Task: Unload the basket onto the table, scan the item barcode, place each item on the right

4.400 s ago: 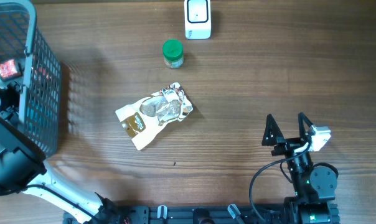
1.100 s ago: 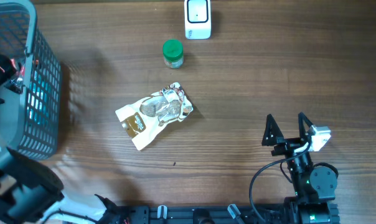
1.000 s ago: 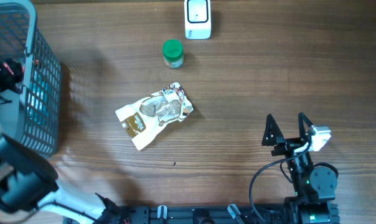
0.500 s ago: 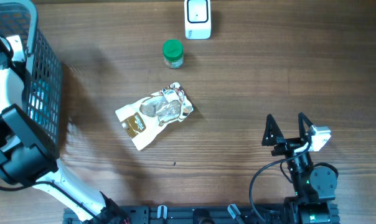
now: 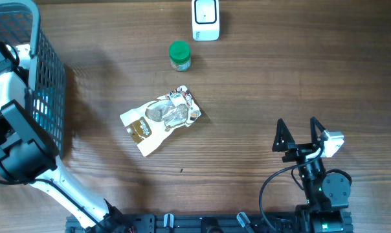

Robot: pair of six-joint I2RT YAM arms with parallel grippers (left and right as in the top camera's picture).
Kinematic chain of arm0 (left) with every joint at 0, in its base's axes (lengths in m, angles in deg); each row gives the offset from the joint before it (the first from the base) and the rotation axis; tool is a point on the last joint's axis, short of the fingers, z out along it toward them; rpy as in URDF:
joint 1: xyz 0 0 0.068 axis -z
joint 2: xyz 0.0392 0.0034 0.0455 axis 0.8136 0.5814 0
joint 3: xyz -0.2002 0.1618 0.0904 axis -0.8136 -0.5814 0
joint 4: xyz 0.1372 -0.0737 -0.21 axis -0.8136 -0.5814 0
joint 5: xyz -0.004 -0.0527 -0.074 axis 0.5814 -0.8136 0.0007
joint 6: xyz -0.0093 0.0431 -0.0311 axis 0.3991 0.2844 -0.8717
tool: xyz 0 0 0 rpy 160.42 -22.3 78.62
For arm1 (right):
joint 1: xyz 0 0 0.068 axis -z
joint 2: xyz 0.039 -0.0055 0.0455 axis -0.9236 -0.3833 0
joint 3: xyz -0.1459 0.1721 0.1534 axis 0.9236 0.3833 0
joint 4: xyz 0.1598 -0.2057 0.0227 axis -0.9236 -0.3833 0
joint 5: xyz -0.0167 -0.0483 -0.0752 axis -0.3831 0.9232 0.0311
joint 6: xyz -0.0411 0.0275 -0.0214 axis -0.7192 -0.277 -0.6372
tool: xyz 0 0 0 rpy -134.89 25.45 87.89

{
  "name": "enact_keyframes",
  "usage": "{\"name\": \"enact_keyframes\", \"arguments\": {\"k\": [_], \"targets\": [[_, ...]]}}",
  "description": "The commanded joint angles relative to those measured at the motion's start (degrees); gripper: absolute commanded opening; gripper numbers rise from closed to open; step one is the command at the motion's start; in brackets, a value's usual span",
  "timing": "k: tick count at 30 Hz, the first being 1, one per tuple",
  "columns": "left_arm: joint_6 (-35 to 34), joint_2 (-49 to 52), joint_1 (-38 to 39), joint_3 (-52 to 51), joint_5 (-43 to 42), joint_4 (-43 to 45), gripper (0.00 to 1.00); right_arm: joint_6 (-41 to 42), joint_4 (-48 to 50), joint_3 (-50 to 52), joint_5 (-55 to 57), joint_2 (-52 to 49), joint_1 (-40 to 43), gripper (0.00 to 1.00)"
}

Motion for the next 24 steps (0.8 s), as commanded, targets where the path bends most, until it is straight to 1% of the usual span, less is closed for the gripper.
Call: {"name": "enact_keyframes", "arguments": {"k": [1,2,3,5,9,11,12,14,16,21,24], "targets": [[1.6,3.5,0.5,-1.1,-1.3,-0.5,0.82,-1.0,0.1,0.0,0.8,0.5,-0.2,1.00],[1.6,3.5,0.5,-1.1,-1.3,-0.4,0.69,-1.0,0.1,0.0,0.8,0.5,-0.2,1.00],[1.3,3.5,0.5,-1.1,-1.3,-0.4,0.63,-1.0,0.1,0.0,0.8,0.5,-0.2,1.00],[1.3,3.5,0.5,-1.1,-1.3,-0.2,0.59,-0.9,0.1,0.0,0.8,0.5,-0.2,1.00],[0.6,3.5,0.5,-1.1,-0.2,0.6,0.58,-1.0,0.1,0.0,0.8,0.5,-0.2,1.00],[-0.2,3.5,0.5,-0.6,1.0,0.7,0.55,-1.0,0.1,0.0,0.8,0.5,-0.2,0.99],[-0.2,3.4,0.5,-0.2,1.9,0.6,0.54,-0.9,0.1,0.0,0.8,0.5,-0.2,1.00],[-2.2,2.6,0.5,1.9,6.1,0.0,0.54,-1.0,0.1,0.0,0.8,0.5,-0.2,1.00],[-2.6,1.3,0.5,4.0,7.8,-1.6,0.55,-1.0,0.1,0.0,0.8,0.5,-0.2,1.00],[-3.0,-3.0,-0.2,7.2,8.2,-4.4,0.54,-1.0,0.1,0.0,0.8,0.5,-0.2,1.00],[-3.0,-6.4,-1.2,7.5,8.2,-5.8,0.53,-1.0,0.1,0.0,0.8,0.5,-0.2,1.00]]}}
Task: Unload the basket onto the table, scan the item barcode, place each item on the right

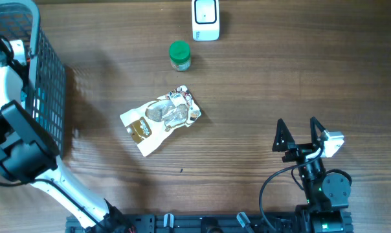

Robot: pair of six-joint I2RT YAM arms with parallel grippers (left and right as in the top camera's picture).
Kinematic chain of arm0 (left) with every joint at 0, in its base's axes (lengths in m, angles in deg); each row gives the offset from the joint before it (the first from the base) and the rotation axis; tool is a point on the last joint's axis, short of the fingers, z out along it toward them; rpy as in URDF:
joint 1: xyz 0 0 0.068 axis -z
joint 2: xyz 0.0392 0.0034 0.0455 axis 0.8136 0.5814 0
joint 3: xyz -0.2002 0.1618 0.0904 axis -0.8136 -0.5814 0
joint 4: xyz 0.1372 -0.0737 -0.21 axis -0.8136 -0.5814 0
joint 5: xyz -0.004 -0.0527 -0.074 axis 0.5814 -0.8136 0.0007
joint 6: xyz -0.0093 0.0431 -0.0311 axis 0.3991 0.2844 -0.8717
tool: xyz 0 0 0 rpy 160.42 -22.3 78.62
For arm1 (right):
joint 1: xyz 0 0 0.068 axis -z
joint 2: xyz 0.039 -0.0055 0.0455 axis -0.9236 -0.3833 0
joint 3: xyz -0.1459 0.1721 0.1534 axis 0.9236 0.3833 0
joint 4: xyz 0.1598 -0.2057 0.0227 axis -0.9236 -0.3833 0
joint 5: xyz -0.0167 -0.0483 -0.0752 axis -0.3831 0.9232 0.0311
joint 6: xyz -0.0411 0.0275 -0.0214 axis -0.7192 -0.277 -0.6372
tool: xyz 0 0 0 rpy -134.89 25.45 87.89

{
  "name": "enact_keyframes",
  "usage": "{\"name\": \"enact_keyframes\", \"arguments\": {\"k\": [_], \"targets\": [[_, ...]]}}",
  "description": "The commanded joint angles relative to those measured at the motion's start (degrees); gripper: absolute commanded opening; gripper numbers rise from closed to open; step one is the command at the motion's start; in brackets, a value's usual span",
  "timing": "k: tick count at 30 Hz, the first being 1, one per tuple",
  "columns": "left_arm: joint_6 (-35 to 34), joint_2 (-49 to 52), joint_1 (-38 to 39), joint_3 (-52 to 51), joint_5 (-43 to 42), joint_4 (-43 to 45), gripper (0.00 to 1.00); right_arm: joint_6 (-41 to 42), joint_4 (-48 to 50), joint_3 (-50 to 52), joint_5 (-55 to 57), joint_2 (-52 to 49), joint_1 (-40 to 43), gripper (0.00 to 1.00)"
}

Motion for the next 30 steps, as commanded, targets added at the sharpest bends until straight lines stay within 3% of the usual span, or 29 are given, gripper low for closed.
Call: {"name": "enact_keyframes", "arguments": {"k": [1,5,6,8,10,13,22,28,30], "targets": [[-1.2,-6.4,-1.7,2.1,1.4,-1.5,0.53,-1.0,0.1,0.1,0.8,0.5,-0.2,1.00],[-1.2,-6.9,-3.3,2.0,-1.3,-5.2,0.57,-1.0,0.1,0.1,0.8,0.5,-0.2,1.00],[-1.1,-6.6,-3.9,2.0,-5.2,-6.3,0.69,-1.0,0.1,0.1,0.8,0.5,-0.2,1.00],[-0.2,-6.3,-4.4,2.0,-10.8,-7.6,0.76,-1.0,0.1,0.1,0.8,0.5,-0.2,1.00],[4.5,-5.8,-4.4,2.0,-18.0,-9.6,0.76,-1.0,0.1,0.1,0.8,0.5,-0.2,1.00],[12.8,-4.3,-2.8,2.0,-18.9,-12.5,0.81,-1.0,0.1,0.1,0.8,0.5,-0.2,1.00],[17.6,2.2,-1.7,2.0,-18.4,-11.8,0.78,-1.0,0.1,0.1,0.8,0.5,-0.2,1.00],[18.8,2.4,-1.7,2.0,-18.2,-11.0,0.67,-1.0,0.1,0.1,0.8,0.5,-0.2,1.00],[18.8,2.4,-1.7,2.0,-18.1,-10.6,0.59,-1.0,0.1,0.1,0.8,0.5,-0.2,1.00]]}}
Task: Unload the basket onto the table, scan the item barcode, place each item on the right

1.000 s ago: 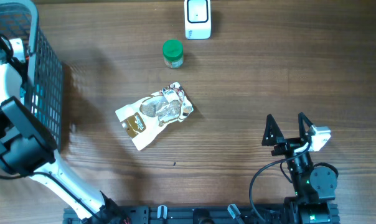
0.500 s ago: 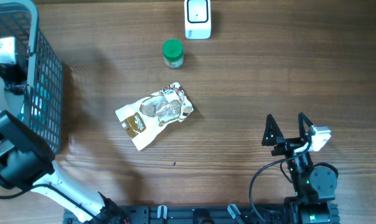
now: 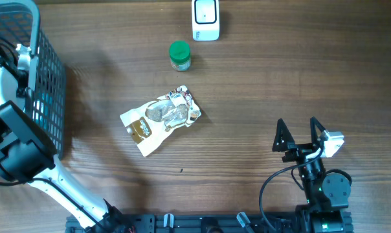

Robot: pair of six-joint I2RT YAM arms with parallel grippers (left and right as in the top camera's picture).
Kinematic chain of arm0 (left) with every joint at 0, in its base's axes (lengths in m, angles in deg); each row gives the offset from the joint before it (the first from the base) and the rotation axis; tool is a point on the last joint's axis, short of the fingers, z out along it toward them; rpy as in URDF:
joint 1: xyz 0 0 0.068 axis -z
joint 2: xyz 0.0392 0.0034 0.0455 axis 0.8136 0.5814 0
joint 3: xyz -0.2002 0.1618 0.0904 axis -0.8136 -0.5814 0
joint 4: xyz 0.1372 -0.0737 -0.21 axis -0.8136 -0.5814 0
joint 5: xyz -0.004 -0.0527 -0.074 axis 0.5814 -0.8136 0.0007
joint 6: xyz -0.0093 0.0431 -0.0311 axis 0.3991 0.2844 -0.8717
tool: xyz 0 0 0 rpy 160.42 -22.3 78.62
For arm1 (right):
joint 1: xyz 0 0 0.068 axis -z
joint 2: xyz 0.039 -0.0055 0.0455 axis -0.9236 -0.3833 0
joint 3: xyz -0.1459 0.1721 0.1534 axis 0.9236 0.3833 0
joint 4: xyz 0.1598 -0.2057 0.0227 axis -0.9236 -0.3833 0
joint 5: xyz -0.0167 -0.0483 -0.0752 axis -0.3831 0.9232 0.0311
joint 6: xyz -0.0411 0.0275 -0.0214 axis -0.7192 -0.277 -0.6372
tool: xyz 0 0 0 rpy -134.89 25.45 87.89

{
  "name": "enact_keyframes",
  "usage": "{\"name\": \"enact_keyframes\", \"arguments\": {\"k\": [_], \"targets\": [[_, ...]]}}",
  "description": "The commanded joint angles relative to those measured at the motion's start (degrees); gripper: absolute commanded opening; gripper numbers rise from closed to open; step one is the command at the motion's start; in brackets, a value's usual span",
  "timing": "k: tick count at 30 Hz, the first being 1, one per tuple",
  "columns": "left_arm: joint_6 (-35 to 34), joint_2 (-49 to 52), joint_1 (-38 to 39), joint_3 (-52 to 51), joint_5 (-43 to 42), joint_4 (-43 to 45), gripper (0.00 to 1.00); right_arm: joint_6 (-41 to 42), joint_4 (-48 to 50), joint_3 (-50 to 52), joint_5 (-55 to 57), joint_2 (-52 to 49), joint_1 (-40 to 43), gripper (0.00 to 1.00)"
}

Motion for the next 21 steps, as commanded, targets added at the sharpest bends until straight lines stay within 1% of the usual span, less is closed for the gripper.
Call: {"name": "enact_keyframes", "arguments": {"k": [1,3,4,5,6,8,10,14,18,21], "targets": [[1.3,0.7,-0.2,0.6,-0.8,0.6,0.56,-1.0,0.1,0.0,0.8,0.5,-0.2,1.00],[1.3,0.7,-0.2,0.6,-0.8,0.5,0.50,-1.0,0.1,0.0,0.8,0.5,-0.2,1.00],[1.3,0.7,-0.2,0.6,-0.8,0.5,0.45,-1.0,0.1,0.0,0.8,0.5,-0.2,1.00],[1.3,0.7,-0.2,0.6,-0.8,0.5,0.36,-1.0,0.1,0.0,0.8,0.5,-0.2,1.00],[1.3,0.7,-0.2,0.6,-0.6,0.5,0.29,-1.0,0.1,0.0,0.7,0.5,-0.2,1.00],[1.3,0.7,-0.2,0.6,-0.6,0.5,0.22,-1.0,0.1,0.0,0.8,0.5,-0.2,1.00],[1.3,0.7,-0.2,0.6,-0.6,0.6,0.12,-0.9,0.1,0.0,0.8,0.5,-0.2,1.00],[1.2,0.6,-0.2,0.6,-0.5,0.6,0.11,-1.0,0.1,0.0,0.8,0.5,-0.2,1.00],[-1.9,-0.7,-0.2,0.6,2.4,1.2,0.09,-0.9,0.1,0.0,0.8,0.5,-0.2,1.00],[-2.7,-3.5,-0.2,0.6,2.6,1.4,0.10,-1.0,0.1,0.0,0.8,0.5,-0.2,1.00]]}}
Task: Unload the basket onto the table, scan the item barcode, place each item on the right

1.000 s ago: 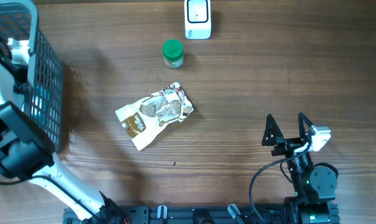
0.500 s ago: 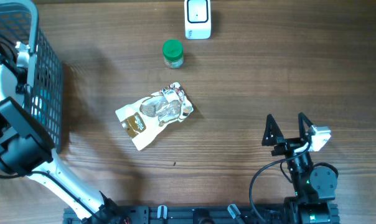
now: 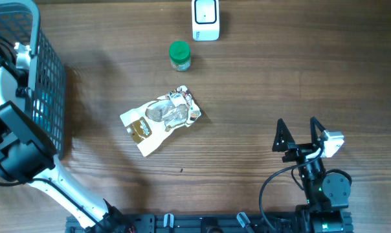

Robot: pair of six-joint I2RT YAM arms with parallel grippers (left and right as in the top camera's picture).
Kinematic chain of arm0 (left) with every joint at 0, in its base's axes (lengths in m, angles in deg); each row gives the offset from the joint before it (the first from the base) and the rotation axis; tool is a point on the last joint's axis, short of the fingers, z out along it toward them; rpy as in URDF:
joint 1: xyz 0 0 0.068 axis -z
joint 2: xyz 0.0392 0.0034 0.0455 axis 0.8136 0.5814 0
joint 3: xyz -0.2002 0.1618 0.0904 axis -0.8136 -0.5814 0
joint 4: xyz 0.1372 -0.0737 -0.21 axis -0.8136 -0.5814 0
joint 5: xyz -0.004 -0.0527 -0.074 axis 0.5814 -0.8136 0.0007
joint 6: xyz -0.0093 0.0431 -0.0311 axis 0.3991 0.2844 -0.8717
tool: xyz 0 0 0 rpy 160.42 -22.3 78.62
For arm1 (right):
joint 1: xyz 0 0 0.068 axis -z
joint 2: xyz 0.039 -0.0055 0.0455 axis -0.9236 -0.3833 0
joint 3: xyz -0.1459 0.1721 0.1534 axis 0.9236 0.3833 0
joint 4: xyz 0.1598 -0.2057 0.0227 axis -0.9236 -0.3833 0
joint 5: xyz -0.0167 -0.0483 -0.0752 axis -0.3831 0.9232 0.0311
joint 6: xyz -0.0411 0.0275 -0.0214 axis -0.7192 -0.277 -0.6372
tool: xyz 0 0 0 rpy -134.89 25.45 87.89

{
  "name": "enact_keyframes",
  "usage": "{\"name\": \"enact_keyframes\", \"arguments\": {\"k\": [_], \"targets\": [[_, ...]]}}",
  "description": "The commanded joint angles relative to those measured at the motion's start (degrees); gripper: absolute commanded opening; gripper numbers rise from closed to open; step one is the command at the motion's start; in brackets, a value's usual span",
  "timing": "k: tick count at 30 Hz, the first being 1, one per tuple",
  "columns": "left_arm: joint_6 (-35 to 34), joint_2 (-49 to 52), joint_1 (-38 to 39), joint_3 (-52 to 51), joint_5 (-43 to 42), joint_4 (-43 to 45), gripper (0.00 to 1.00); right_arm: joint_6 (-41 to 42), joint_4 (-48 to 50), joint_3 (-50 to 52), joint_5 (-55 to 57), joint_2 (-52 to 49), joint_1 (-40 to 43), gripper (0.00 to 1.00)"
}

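Note:
A white barcode scanner (image 3: 205, 19) stands at the table's far edge. In front of it is a small jar with a green lid (image 3: 179, 55). A crinkled snack pouch (image 3: 160, 120) lies flat mid-table. My left arm (image 3: 6, 97) reaches into the grey wire basket (image 3: 48, 90) at the far left. Its fingers are hidden there by the basket and the frame edge, so I cannot tell whether they hold anything. My right gripper (image 3: 299, 131) rests near the front right, open and empty, well away from all three items.
The wire basket fills the left edge of the table, and something blue shows through its mesh. The right arm's base and cable sit at the front right corner. Bare wood lies between the pouch and the right gripper.
The left wrist was in the basket at each earlier moment and shifted a little to the right inside it. The pouch, jar, scanner and right gripper have stayed where they were throughout.

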Motion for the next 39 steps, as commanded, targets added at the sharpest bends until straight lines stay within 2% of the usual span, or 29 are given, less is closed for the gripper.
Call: {"name": "enact_keyframes", "arguments": {"k": [1,11,12,14,16,17,18,24,27,31,39], "targets": [[-2.8,-4.2,-0.1,0.5,1.7,0.4,0.11,-1.0,0.1,0.0,0.8,0.5,-0.2,1.00],[-4.9,-9.9,-0.2,0.4,2.2,0.4,0.14,-1.0,0.1,0.0,0.8,0.5,-0.2,1.00],[-5.7,-9.9,-0.2,0.4,2.1,0.4,0.19,-1.0,0.1,0.0,0.8,0.5,-0.2,1.00],[-7.3,-9.8,-0.2,0.4,1.9,0.2,0.55,-1.0,0.1,0.0,0.8,0.5,-0.2,1.00],[-7.3,-9.8,-0.2,0.4,1.8,-0.3,0.77,-1.0,0.1,0.0,0.8,0.5,-0.2,1.00],[-7.2,-9.7,-0.2,0.4,1.9,-0.3,0.92,-1.0,0.1,0.0,0.8,0.5,-0.2,1.00],[-7.0,-9.6,-0.2,0.4,1.4,-0.5,1.00,-1.0,0.1,0.0,0.8,0.5,-0.2,1.00],[-5.1,-4.5,0.0,0.4,-2.2,-0.9,1.00,-1.0,0.1,0.0,0.8,0.5,-0.2,1.00],[-4.2,-1.7,0.3,0.4,-2.2,-0.9,0.96,-0.9,0.1,0.0,0.8,0.5,-0.2,1.00],[-2.7,1.3,0.7,0.4,-2.2,-0.9,0.80,-1.0,0.1,0.0,0.8,0.5,-0.2,1.00],[-2.6,1.4,0.8,0.4,-2.2,0.0,0.60,-1.0,0.1,0.0,0.8,0.5,-0.2,1.00]]}}
